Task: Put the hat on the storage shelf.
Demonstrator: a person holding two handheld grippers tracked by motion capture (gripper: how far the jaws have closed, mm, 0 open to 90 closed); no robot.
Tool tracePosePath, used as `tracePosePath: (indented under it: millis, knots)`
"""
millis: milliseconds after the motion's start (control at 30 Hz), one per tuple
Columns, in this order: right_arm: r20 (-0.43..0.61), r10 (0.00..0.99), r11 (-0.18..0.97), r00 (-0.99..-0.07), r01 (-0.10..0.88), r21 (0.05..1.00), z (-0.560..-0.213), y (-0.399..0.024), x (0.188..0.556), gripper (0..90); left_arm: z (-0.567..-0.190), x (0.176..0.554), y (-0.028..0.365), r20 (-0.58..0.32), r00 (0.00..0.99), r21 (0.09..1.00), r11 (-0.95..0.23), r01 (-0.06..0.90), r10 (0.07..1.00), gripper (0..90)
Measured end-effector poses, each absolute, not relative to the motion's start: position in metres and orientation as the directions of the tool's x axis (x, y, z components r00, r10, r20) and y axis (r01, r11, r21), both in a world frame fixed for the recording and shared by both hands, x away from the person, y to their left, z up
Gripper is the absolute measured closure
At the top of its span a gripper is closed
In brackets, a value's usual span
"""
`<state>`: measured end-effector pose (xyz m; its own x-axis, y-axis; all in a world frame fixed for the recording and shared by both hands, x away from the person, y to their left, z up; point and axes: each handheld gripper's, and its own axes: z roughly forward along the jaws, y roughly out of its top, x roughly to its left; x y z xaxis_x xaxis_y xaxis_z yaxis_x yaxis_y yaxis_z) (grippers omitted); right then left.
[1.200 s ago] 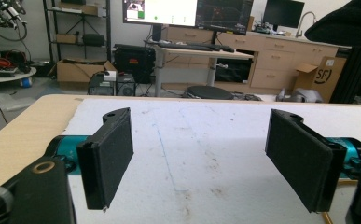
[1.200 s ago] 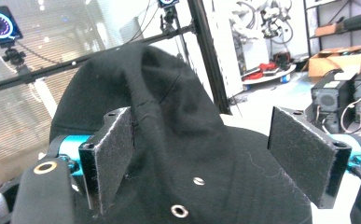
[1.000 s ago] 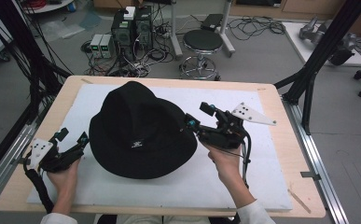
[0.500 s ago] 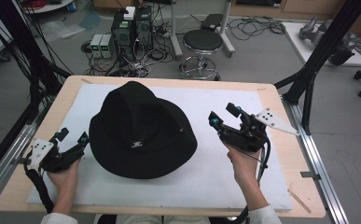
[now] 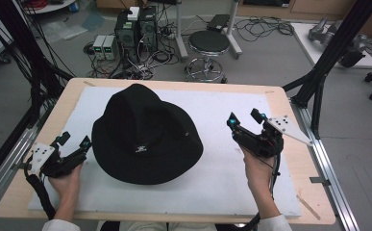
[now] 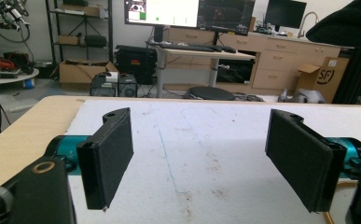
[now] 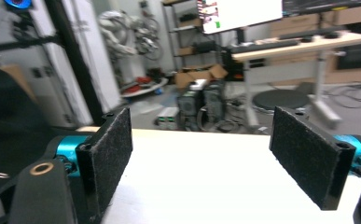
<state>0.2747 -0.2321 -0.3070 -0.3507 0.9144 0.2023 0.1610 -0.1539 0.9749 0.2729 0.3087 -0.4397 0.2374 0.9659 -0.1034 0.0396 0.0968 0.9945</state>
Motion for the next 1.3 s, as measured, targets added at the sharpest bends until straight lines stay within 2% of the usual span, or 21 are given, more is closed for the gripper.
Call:
tracePosePath:
  millis: [167,300,500,733,1300]
  knots:
    - [0.17,0.956,-0.135,-0.239,0.156,0.978,-0.315,-0.239,0.267,20.4,-0.439,0.273,0.308,-0.097,0.238,0.995,0.09,0.042,0.966,23.4]
    - [0.174,0.966,-0.151,-0.19,0.127,0.98,-0.324,-0.247,0.261,20.5,-0.44,0.274,0.307,-0.099,0.24,0.995,0.092,0.042,0.966,23.4]
    - [0.204,0.966,-0.178,-0.158,0.163,0.97,-0.337,-0.256,0.262,20.4,-0.439,0.274,0.306,-0.096,0.241,0.995,0.089,0.039,0.966,23.4]
    - [0.189,0.977,-0.169,-0.098,0.178,0.969,-0.352,-0.259,0.259,20.4,-0.439,0.273,0.306,-0.1,0.239,0.995,0.094,0.036,0.966,23.4]
    - [0.113,0.99,-0.092,-0.081,0.221,0.971,-0.395,-0.269,0.263,18.9,-0.44,0.273,0.307,-0.114,0.239,0.993,0.108,0.039,0.964,23.4]
